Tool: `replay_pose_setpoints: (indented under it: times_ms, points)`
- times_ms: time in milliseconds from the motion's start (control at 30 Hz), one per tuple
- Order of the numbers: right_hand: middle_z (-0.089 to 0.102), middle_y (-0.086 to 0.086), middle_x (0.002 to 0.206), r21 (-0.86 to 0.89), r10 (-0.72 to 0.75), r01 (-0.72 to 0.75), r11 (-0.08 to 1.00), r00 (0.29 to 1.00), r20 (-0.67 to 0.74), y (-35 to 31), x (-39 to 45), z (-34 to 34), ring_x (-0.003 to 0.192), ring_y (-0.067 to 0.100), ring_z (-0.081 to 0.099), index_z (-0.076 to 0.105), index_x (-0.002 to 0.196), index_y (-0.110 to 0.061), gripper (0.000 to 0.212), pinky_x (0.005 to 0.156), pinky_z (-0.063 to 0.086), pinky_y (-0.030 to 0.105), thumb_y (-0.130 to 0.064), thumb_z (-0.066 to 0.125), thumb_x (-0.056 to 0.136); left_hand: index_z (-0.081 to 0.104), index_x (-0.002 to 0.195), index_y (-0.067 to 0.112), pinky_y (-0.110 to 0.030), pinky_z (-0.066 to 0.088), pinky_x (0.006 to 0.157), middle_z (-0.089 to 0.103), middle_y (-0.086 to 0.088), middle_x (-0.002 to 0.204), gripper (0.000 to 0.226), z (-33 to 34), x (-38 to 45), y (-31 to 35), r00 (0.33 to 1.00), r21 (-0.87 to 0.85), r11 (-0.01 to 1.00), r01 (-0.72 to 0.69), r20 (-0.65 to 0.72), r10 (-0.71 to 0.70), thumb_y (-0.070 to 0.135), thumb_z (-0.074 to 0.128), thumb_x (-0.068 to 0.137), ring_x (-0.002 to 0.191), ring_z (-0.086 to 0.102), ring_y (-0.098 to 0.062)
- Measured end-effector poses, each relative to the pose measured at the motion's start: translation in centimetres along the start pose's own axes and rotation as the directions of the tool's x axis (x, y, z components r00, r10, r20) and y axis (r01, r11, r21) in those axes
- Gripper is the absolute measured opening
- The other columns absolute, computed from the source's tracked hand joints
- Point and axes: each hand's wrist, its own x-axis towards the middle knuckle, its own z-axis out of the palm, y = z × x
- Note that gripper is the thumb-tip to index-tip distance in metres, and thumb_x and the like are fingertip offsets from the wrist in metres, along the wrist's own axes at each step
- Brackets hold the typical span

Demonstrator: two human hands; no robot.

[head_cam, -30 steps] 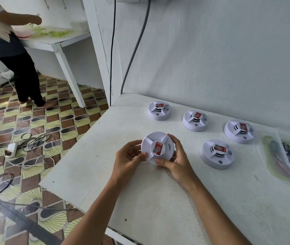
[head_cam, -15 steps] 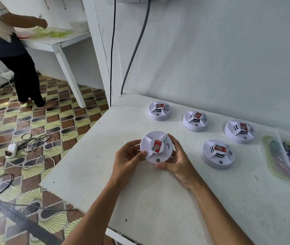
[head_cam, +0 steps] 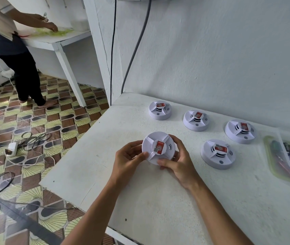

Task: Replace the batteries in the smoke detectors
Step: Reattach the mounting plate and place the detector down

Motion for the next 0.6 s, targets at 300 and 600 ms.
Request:
replay_pose_setpoints:
  times_ms: [300, 600]
  points:
    - [0.066, 0.008, 0.109, -0.032, -0.023, 0.023, 0.999, 1.000, 0.004, -0.15, -0.04, -0.01, 0.089, 0.021, 0.066, 0.055, 0.120, -0.042, 0.072, 0.064, 0.055, 0.035, 0.002, 0.075, 0.067, 0.067, 0.115, 0.010, -0.058, 0.053, 0.090, 0.074, -0.010, 0.105, 0.048, -0.06, -0.05, 0.05, 1.000, 0.011, 1.000, 0.001, -0.005, -0.001, 0.028, 0.079, 0.072, 0.098, 0.070, -0.033]
    - [0.066, 0.010, 0.107, -0.033, -0.028, 0.028, 0.999, 0.999, 0.016, -0.25, -0.02, -0.04, 0.086, 0.019, 0.066, 0.055, 0.120, -0.041, 0.073, 0.064, 0.055, 0.037, 0.012, 0.071, 0.073, 0.068, 0.113, 0.013, -0.057, 0.053, 0.090, 0.075, -0.009, 0.103, 0.046, 0.00, -0.13, 0.33, 1.000, 0.025, 1.000, 0.008, -0.005, -0.008, 0.029, 0.079, 0.071, 0.096, 0.070, -0.032]
